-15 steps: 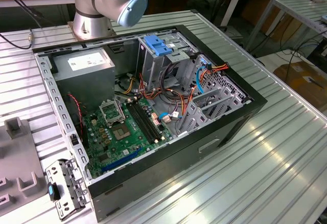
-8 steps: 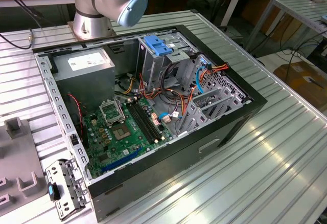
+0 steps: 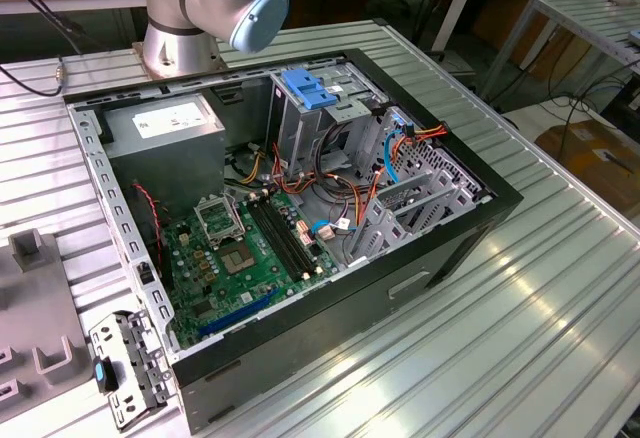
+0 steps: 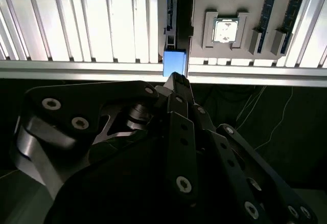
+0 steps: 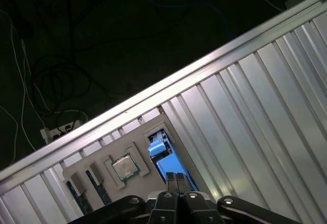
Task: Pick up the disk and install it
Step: 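Pick up the disk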
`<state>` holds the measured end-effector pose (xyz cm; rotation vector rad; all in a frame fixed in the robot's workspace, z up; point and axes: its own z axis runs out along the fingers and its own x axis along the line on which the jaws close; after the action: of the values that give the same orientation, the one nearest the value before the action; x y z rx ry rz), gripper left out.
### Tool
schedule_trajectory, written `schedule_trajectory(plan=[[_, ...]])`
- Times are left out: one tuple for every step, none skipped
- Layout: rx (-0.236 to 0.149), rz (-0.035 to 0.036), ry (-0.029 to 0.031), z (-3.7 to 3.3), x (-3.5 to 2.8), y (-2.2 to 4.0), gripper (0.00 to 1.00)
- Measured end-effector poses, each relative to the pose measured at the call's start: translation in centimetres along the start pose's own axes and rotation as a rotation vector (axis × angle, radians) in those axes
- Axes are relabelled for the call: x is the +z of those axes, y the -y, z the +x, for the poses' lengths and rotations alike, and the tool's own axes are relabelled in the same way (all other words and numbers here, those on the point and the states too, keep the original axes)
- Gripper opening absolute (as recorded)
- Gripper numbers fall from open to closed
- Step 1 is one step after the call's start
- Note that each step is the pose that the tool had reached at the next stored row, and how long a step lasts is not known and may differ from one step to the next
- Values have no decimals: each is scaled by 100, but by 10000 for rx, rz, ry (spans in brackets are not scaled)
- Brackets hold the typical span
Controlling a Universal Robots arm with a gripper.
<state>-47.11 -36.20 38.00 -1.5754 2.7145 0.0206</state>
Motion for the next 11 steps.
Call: schedule_trajectory(plan=[[-1,0,-1,0,0,0,11],[-2,0,0,0,0,0,11],[-3,0,0,0,0,0,11],[-6,0,0,0,0,0,11],[-21,0,0,0,0,0,11],[-61,-1,-1,0,0,0,11],[-149,-1,-2,0,0,0,11],[-246,-2,-3,0,0,0,11],[-410,-4,-4,0,0,0,11],[-583,-5,-6,0,0,0,11],[-768,-7,-7,0,0,0,11]])
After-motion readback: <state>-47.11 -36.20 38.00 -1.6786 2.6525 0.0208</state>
